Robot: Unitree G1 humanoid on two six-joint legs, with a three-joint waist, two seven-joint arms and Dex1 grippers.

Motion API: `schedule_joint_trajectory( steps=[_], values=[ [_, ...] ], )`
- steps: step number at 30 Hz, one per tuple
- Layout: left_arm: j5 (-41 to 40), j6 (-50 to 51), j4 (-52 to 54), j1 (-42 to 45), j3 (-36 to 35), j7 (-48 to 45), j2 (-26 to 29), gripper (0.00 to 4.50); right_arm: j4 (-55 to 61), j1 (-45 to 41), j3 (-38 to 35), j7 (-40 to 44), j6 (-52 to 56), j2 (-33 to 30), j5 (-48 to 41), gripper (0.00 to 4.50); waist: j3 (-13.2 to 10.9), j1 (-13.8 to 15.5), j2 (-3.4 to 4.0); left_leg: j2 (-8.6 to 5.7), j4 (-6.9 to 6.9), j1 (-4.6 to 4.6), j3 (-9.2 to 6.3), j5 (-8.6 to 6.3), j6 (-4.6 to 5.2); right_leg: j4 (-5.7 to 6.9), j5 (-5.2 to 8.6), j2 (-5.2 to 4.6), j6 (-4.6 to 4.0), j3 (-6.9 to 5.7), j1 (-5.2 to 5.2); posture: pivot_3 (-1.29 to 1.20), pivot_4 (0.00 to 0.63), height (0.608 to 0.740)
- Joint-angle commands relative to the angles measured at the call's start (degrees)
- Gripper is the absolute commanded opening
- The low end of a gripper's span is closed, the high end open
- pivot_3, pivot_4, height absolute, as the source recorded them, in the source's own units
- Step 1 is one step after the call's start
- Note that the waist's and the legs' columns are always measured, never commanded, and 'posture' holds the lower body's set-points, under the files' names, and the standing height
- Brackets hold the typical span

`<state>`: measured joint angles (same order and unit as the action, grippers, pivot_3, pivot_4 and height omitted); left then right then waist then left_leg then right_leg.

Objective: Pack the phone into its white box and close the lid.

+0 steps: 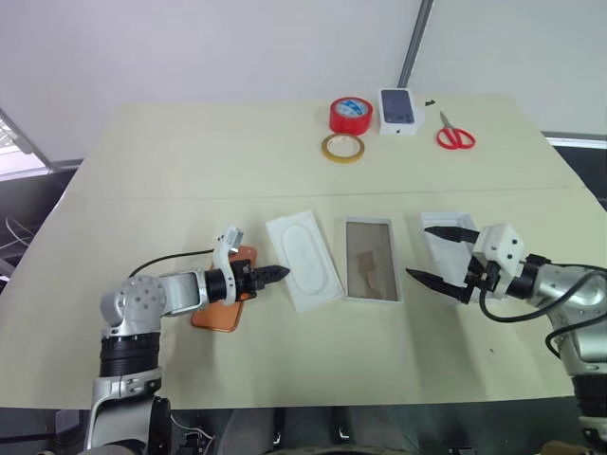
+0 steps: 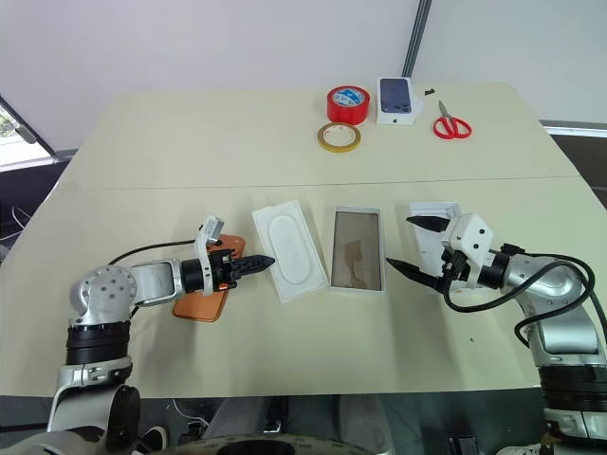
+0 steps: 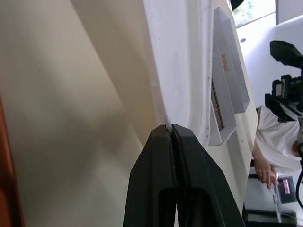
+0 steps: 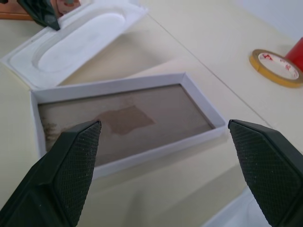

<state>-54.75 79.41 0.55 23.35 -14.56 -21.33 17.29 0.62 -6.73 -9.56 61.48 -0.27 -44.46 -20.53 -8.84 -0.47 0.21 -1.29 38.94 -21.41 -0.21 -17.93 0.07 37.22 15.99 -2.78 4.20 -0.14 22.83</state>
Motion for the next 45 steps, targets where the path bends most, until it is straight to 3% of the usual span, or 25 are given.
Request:
schedule_joint_trajectory(
  steps=[1,9,14,17,23,31,37,40,44,45],
  values=[
    [1.37,0.76,-1.99,1.34,-0.28,0.09,1.82,0.04,4.93,0.27,1.29,0.72,0.65,0.23,-0.96,4.50,-0.01,-0.05,-0.02,0.00,0.00,-0.01,0.00,0.00,0.00,0.00,0.00,0.00,0.00,0.00,0.01,0.00,0.150,0.740],
    [-0.11,-4.73,-0.26,5.09,1.99,-12.11,6.30,0.04,13.23,2.26,11.82,1.76,10.10,1.08,0.05,4.50,-0.09,-0.04,-0.15,0.00,-0.03,-0.16,-0.01,0.00,-0.03,-0.01,0.00,-0.02,0.00,0.00,0.18,0.00,0.150,0.740],
    [-0.56,1.25,-6.41,9.87,4.92,-16.87,9.79,0.04,8.62,-1.14,17.40,2.35,10.40,0.65,5.74,4.50,-0.12,-0.03,-0.19,0.00,-0.03,-0.25,-0.01,0.00,-0.03,-0.02,0.00,-0.03,-0.01,0.00,0.28,0.00,0.150,0.740],
    [0.80,0.50,-8.34,11.73,6.23,-18.95,10.64,0.00,7.08,-2.37,19.09,3.55,9.55,0.31,7.44,3.22,-0.12,-0.01,-0.20,-0.01,-0.02,-0.38,-0.01,0.00,-0.02,-0.01,0.00,-0.02,-0.01,0.00,0.42,0.00,0.150,0.740],
    [4.88,-3.63,-11.30,14.03,8.19,-19.91,10.10,0.00,5.84,-3.91,20.37,5.18,6.55,0.30,9.53,0.04,-0.14,-0.03,-0.22,-0.01,0.07,-0.74,-0.03,0.11,-0.20,0.01,0.00,-0.02,0.00,-0.01,0.73,0.00,0.150,0.740],
    [2.02,5.07,-17.10,19.66,7.04,-23.19,8.29,0.00,7.62,-4.82,22.73,4.67,5.26,3.89,10.02,0.04,-0.21,-0.14,-0.34,-0.02,0.11,-0.79,-0.05,0.07,-0.11,0.06,-0.01,0.01,0.01,-0.02,0.77,0.00,0.150,0.740],
    [2.65,5.15,-15.15,19.36,9.04,-24.97,7.40,0.00,9.99,-4.91,22.31,4.28,7.04,5.18,8.46,0.04,-0.22,-0.10,-0.35,-0.02,0.12,-0.80,-0.05,0.20,-0.35,0.09,-0.01,0.01,0.01,-0.02,0.79,0.00,0.150,0.740],
    [4.02,3.22,-15.05,19.04,10.36,-25.00,6.52,0.00,11.58,-4.15,21.80,5.71,7.28,4.11,7.55,0.93,-0.22,-0.07,-0.36,-0.02,0.12,-0.81,-0.05,0.20,-0.35,0.08,-0.01,0.01,0.01,-0.02,0.79,0.00,0.150,0.740],
    [5.26,1.72,-16.62,20.24,11.78,-25.79,5.32,0.00,12.65,-3.18,18.60,4.96,7.70,2.03,7.03,2.93,-0.23,0.11,-0.37,-0.04,0.13,-0.83,-0.06,0.20,-0.34,0.07,-0.01,0.00,0.01,-0.02,0.79,0.00,0.150,0.740],
    [5.34,1.39,-16.70,20.41,12.08,-26.38,5.20,0.00,13.17,-2.71,17.51,5.13,9.14,1.11,5.92,2.93,-0.23,0.10,-0.37,-0.04,0.14,-0.83,-0.06,0.20,-0.34,0.06,-0.01,0.00,0.01,-0.02,0.79,0.00,0.150,0.740]
  ],
)
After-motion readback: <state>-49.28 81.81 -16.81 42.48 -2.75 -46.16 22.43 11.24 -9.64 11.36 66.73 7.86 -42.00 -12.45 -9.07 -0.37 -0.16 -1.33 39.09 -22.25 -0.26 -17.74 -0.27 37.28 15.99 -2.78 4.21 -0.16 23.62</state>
